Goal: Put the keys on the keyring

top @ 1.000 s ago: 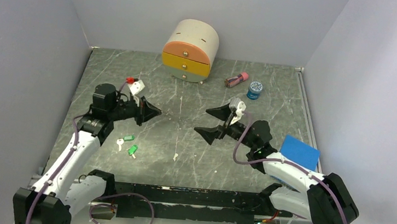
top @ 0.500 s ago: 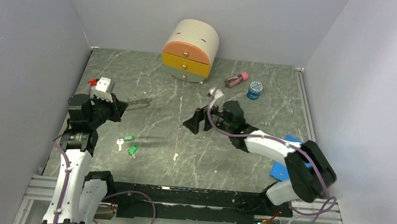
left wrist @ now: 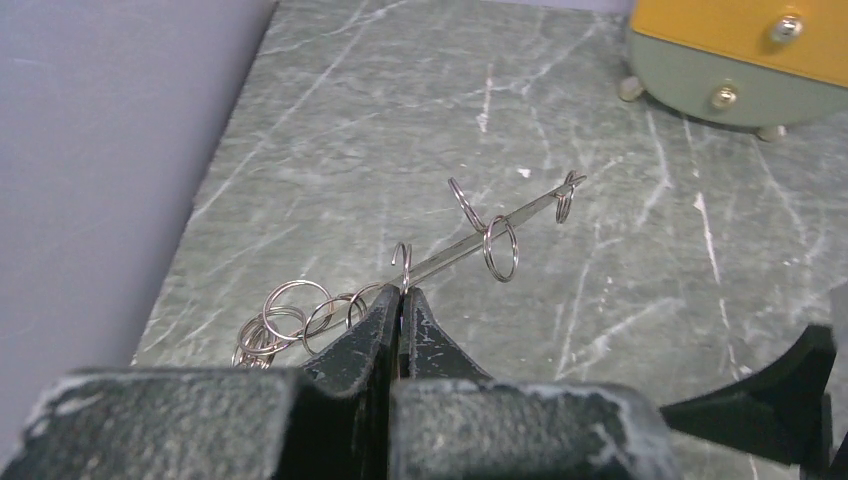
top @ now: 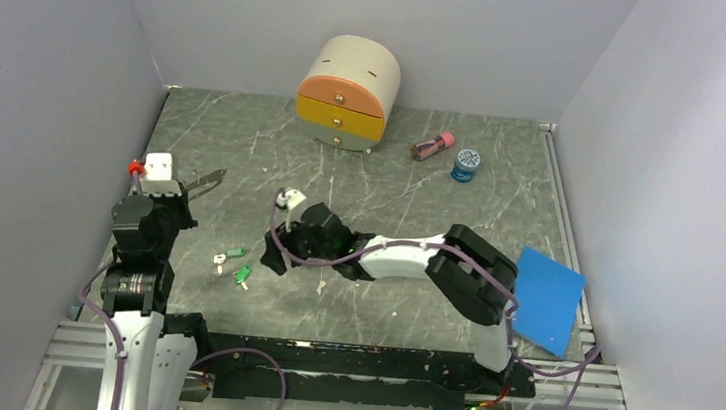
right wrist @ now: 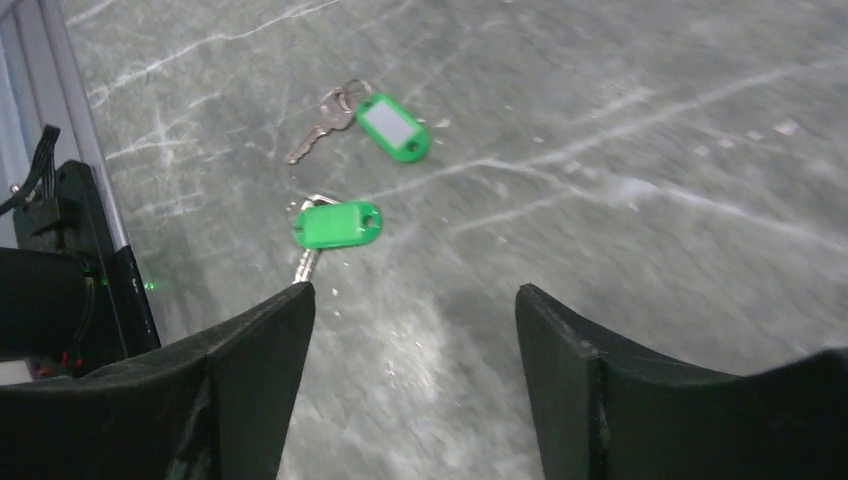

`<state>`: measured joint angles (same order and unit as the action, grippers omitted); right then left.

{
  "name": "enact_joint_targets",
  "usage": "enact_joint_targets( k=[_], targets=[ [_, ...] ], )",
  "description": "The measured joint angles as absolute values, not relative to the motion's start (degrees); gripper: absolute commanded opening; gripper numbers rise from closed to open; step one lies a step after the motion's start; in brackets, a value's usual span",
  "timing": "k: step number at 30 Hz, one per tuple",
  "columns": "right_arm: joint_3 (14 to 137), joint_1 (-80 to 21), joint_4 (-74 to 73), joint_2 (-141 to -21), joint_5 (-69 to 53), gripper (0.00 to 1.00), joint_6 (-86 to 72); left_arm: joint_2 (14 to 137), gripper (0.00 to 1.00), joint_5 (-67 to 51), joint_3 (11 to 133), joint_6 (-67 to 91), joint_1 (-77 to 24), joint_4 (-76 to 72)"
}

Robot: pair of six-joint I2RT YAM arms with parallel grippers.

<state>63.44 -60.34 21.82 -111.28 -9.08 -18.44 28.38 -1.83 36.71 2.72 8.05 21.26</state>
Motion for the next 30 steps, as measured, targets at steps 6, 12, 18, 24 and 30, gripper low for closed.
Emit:
enact_joint_targets(
  k=[6, 12, 18, 24, 30],
  targets=[
    [70.65, -66.11, 21.71, -117.69, -4.89, 0.55, -16.49, 27.2, 0.03, 1.17, 36.16, 2.28, 8.08, 22.15],
    [75.07, -70.39, 20.25, -121.71, 0.6, 0.54, -14.39, 27.22, 0.03, 1.37, 35.9, 2.15, 8.08, 22.22],
    [81.43, -72.79, 16.75, -125.78, 5.02, 0.5, -12.8, 27.22, 0.02, 1.28, 35.9, 2.13, 8.08, 22.22],
    [86.15, -74.54, 12.36, -128.46, 8.82, 0.4, -11.51, 27.27, 0.03, 0.91, 35.9, 2.11, 8.08, 22.22],
    [88.53, -75.75, 9.21, -130.19, 12.1, 0.34, -10.48, 27.29, 0.03, 0.23, 35.9, 2.11, 8.08, 22.22]
  ],
)
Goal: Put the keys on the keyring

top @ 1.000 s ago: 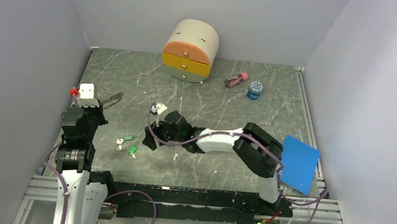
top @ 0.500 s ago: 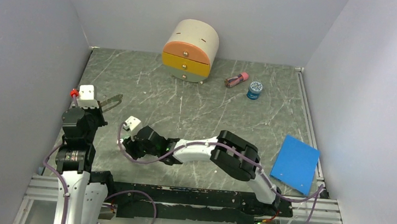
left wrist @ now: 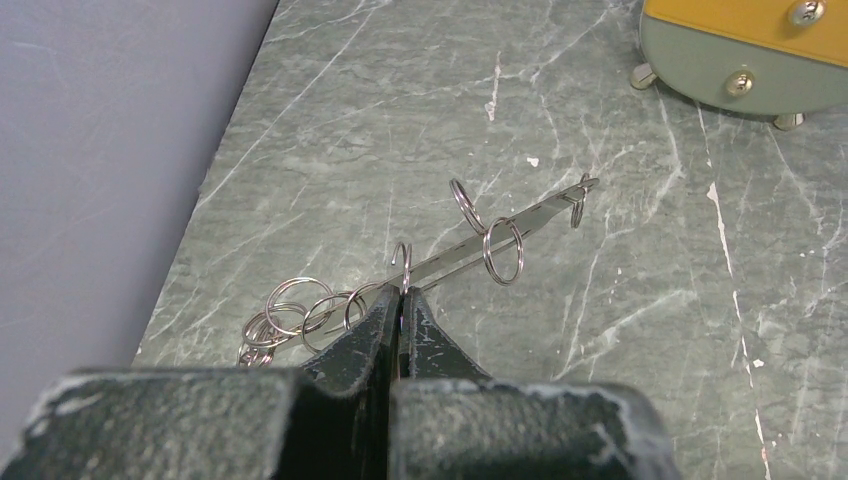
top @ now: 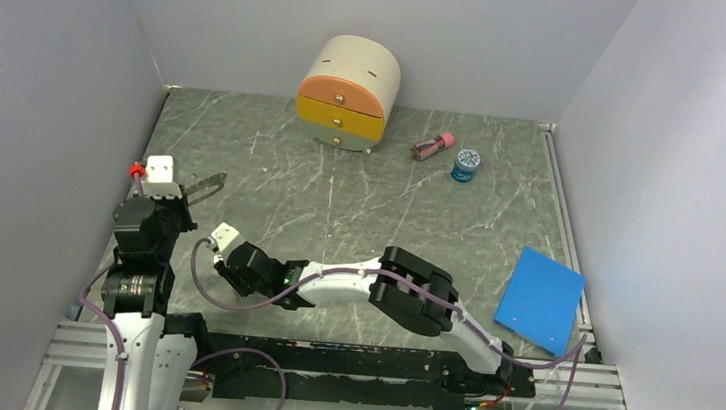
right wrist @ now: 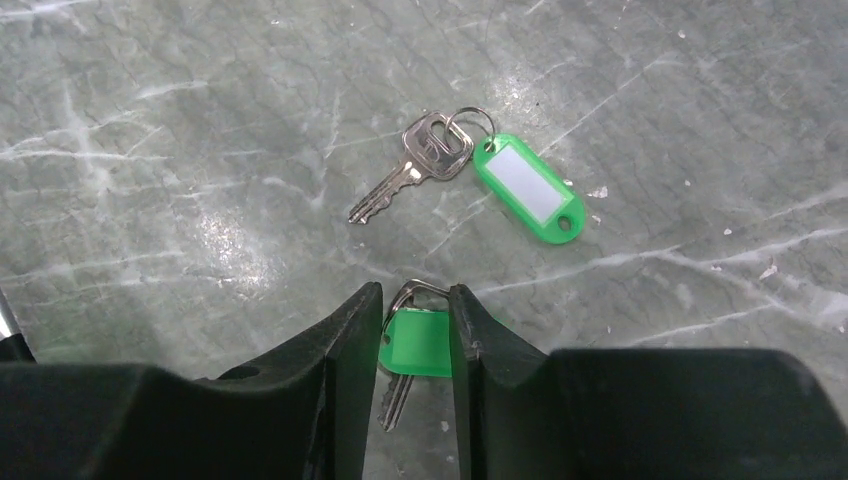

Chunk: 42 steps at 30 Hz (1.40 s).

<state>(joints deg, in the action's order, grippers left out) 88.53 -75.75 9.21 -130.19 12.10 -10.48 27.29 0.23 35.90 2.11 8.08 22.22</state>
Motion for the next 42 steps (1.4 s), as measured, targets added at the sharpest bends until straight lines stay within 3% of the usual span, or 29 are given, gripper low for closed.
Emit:
enact_joint_targets(
  k=[10, 12, 14, 27, 33, 42],
  targets=[
    [88.53, -77.67, 7.75, -130.19, 16.08, 0.3, -8.36, 27.59, 0.03, -0.4, 35.9, 2.11, 8.08, 22.22],
    [88.42, -77.78, 7.79, -130.19, 16.34, 0.18, -8.32, 27.59, 0.02, -0.58, 35.9, 2.11, 8.1, 22.22],
    [88.33, -77.78, 7.88, -130.17, 16.6, 0.0, -7.88, 27.59, 0.03, -0.75, 35.9, 2.11, 8.12, 22.22],
    [77.54, -74.78, 7.18, -120.88, 12.03, 0.0, -10.07, 27.86, 0.03, -4.12, 35.9, 2.02, 8.12, 22.2],
    [66.92, -63.33, 8.88, -110.1, 1.91, 0.0, -14.83, 30.26, 0.03, -10.35, 35.9, 0.32, 8.12, 21.78],
    [53.45, -45.17, 10.57, -98.59, -8.16, 0.0, -18.9, 38.89, 0.02, -29.52, 35.75, -1.04, 8.08, 17.54]
  ],
)
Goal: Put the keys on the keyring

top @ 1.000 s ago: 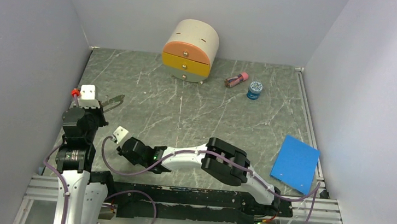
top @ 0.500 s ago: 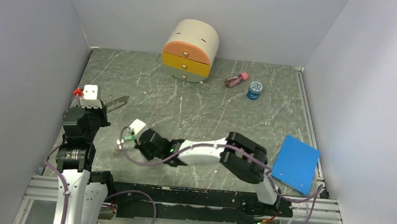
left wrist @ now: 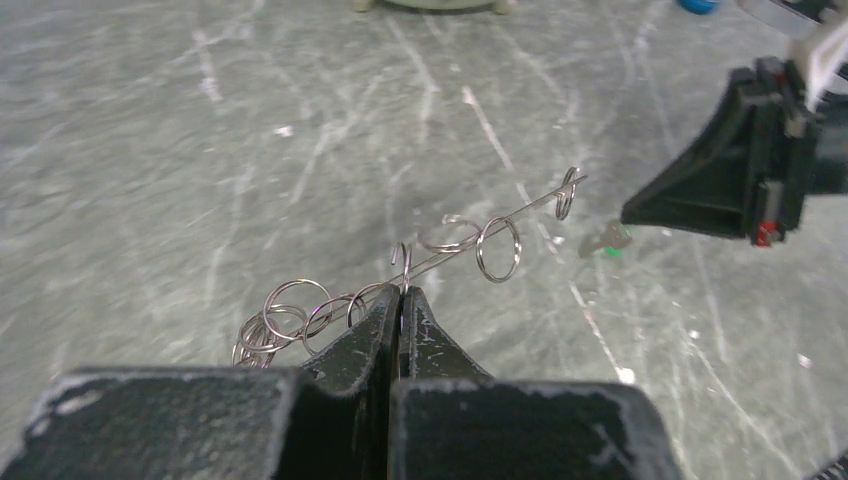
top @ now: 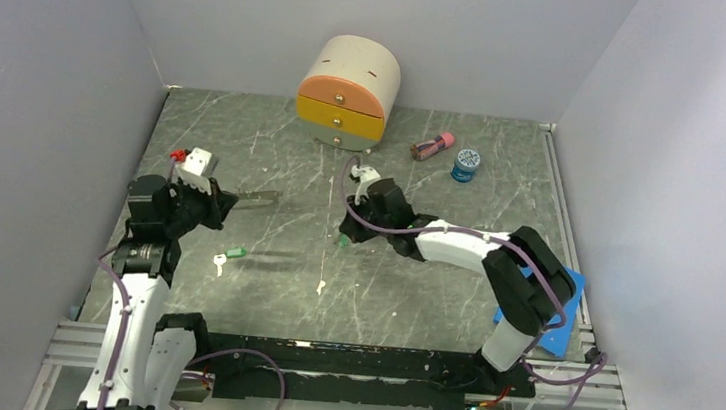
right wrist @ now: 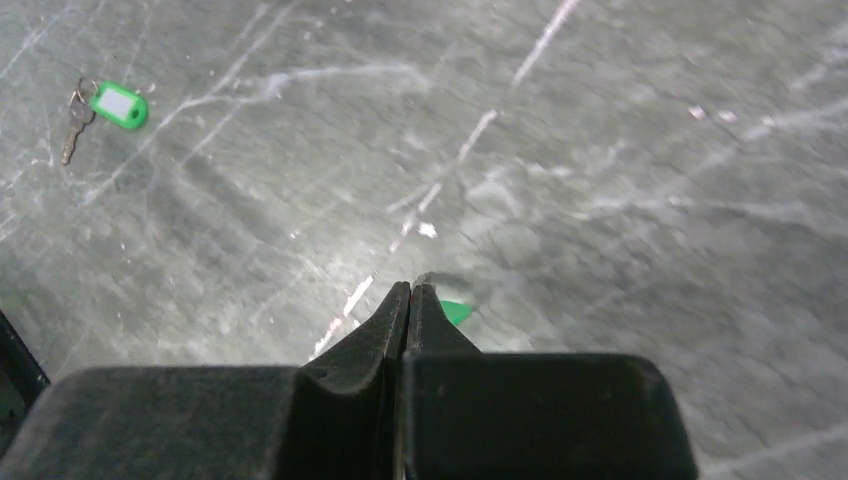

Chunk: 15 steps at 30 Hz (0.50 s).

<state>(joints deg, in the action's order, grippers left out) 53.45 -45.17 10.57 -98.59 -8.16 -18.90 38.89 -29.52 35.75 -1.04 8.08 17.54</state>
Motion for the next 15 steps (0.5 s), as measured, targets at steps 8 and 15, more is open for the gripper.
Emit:
enact_joint_targets(
  k=[8, 15],
  targets=[
    [46.35, -35.0, 9.04, -87.59, -15.16, 0.0, -19.05, 43.81, 0.03, -38.52, 34.74, -0.69, -1.28, 11.77],
    [42.98, -30.48, 9.15, -74.48, -10.79, 0.0, -18.06, 49.45, 0.03, -37.5, 34.74, -1.28, -15.86, 8.51]
  ],
)
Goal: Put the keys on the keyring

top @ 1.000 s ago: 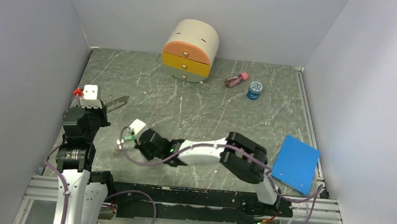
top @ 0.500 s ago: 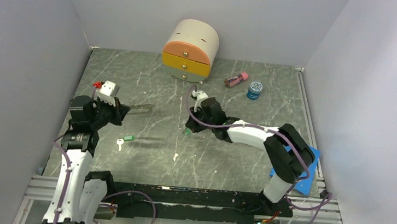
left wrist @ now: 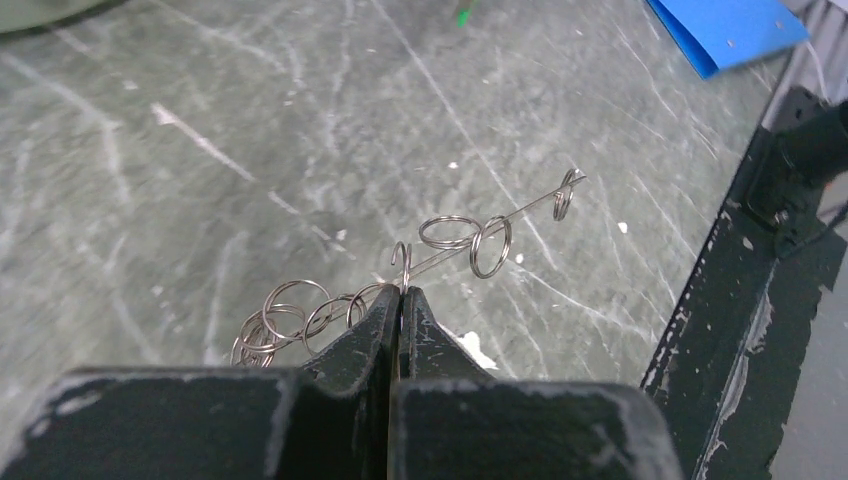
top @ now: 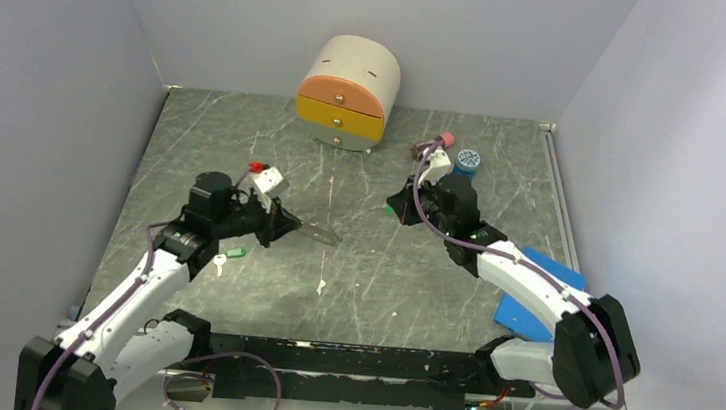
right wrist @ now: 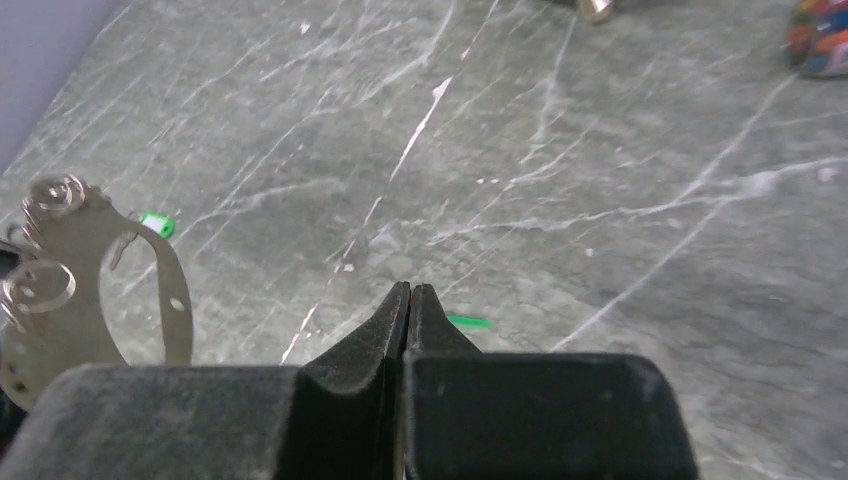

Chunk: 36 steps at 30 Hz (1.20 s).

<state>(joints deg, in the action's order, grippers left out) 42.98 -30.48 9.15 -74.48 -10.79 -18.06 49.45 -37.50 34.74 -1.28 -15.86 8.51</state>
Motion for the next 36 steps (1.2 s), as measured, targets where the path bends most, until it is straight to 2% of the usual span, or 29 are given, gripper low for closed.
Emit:
enact_joint_targets(
  k=[6, 13, 24, 36],
  targets=[
    [38.89, -30.52, 11.31, -69.28, -7.86, 0.0, -13.08, 56.45, 0.03, -34.2, 34.74, -4.54, -27.05, 3.95],
    [36.73, -30.46, 12.45, -68.84, -17.87, 0.0, -9.91, 59.68, 0.03, -31.14, 34.72, -11.79, -36.07, 2.39],
    [36.05, -30.46, 17.06, -71.37, -44.88, 0.0, -8.03, 53.25, 0.03, -32.86, 31.18, -20.38, -39.53, -2.07],
    [40.73, -31.79, 16.53, -73.89, -48.18, 0.0, -13.06, 50.43, 0.03, -26.81, 31.18, -27.38, -42.26, -0.62]
  ],
)
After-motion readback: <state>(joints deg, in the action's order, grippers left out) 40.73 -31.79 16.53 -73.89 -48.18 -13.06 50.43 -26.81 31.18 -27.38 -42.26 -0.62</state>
